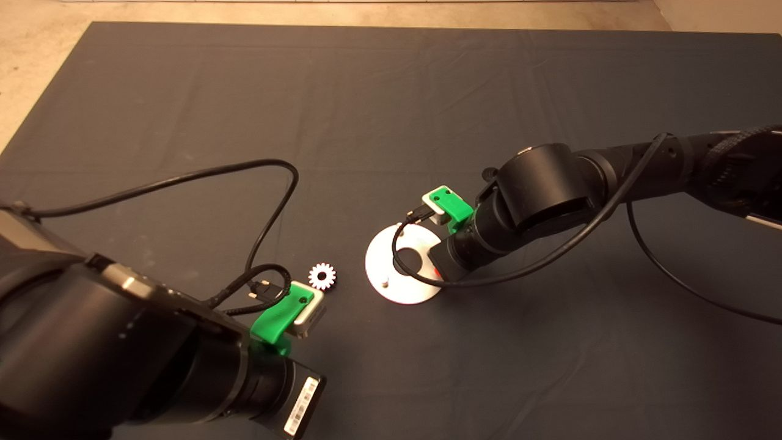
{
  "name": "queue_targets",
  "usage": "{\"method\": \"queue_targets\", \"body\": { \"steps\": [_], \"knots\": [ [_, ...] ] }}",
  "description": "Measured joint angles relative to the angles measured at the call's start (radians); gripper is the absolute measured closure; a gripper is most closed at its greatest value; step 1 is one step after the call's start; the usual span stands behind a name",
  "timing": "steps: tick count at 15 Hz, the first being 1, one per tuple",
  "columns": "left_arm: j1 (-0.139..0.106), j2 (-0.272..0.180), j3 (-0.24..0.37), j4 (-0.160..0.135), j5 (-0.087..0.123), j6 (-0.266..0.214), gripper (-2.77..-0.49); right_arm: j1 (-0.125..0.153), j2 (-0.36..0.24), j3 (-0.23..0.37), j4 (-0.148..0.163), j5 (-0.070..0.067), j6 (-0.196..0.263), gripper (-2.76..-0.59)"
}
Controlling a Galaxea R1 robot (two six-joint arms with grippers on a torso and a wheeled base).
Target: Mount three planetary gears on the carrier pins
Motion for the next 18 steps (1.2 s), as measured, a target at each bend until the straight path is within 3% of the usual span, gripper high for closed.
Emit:
{"method": "queue_targets", "body": {
  "steps": [7,15,18],
  "knots": [
    [0.000,0.000,0.000,0.000,0.000,0.000,-1.03,0.000,0.000,0.000,-0.002,0.000,0.000,-0.97],
    [0.000,0.000,0.000,0.000,0.000,0.000,-1.03,-0.003,0.013,-0.020,-0.031,-0.003,0.000,-0.97],
    [0.000,0.000,0.000,0.000,0.000,0.000,-1.03,-0.023,0.029,-0.025,-0.038,-0.001,0.000,-0.97]
  ]
}}
